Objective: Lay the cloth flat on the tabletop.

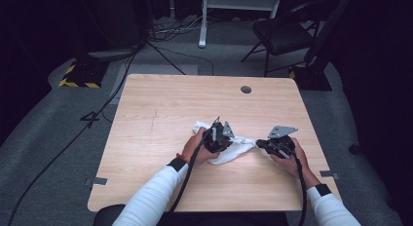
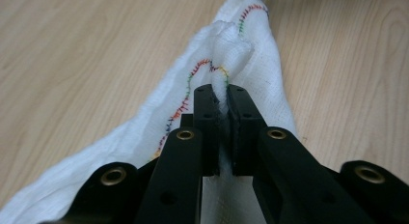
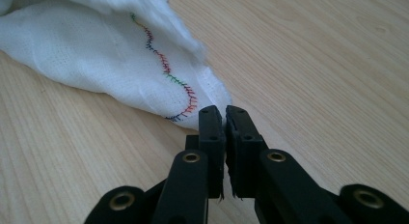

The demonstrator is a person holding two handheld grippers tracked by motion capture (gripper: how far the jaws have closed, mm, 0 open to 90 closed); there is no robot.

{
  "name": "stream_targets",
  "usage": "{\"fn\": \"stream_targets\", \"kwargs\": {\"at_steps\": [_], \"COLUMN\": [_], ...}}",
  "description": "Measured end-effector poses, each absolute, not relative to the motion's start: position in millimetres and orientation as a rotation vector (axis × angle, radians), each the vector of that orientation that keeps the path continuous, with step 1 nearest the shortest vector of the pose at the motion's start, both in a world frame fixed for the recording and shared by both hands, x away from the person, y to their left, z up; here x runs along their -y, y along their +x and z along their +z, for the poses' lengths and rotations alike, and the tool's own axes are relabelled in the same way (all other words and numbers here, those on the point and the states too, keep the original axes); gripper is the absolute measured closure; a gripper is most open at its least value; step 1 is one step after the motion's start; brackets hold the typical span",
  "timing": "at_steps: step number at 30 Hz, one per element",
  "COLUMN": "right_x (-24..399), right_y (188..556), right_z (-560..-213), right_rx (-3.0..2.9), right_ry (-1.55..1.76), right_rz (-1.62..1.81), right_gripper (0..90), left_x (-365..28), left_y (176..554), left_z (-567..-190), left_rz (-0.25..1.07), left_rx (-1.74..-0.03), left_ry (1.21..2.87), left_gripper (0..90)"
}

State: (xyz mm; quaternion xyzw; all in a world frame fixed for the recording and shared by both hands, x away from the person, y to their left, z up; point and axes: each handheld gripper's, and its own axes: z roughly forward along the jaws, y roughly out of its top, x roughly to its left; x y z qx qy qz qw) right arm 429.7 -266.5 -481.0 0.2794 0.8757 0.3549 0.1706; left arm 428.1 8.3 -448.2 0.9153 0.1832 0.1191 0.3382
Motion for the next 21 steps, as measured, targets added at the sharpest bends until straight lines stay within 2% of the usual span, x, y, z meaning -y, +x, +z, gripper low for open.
{"fn": "stream_targets", "kwargs": {"at_steps": [2, 11, 15, 21], "right_x": [267.7, 270.2, 275.2, 282.8], "right_y": [429.7, 427.8, 430.3, 433.7], "right_z": [-479.7, -471.2, -467.9, -465.0], "right_rx": [-2.476, -2.429, -2.392, -2.344], "right_ry": [0.803, 0.816, 0.854, 0.917], "right_rz": [1.012, 1.028, 1.009, 0.995], "right_gripper": [85.9, 86.2, 86.4, 86.4], "left_x": [-24.5, -69.0, -100.8, -118.9], "left_y": [422.3, 398.1, 385.8, 376.6], "left_z": [-439.3, -427.9, -428.8, -439.2], "left_rz": [0.380, 0.409, 0.433, 0.385], "left_rx": [-0.517, -0.527, -0.615, -0.652], "left_ry": [2.360, 2.358, 2.316, 2.320], "left_gripper": [84.0, 84.1, 83.4, 83.1]}}
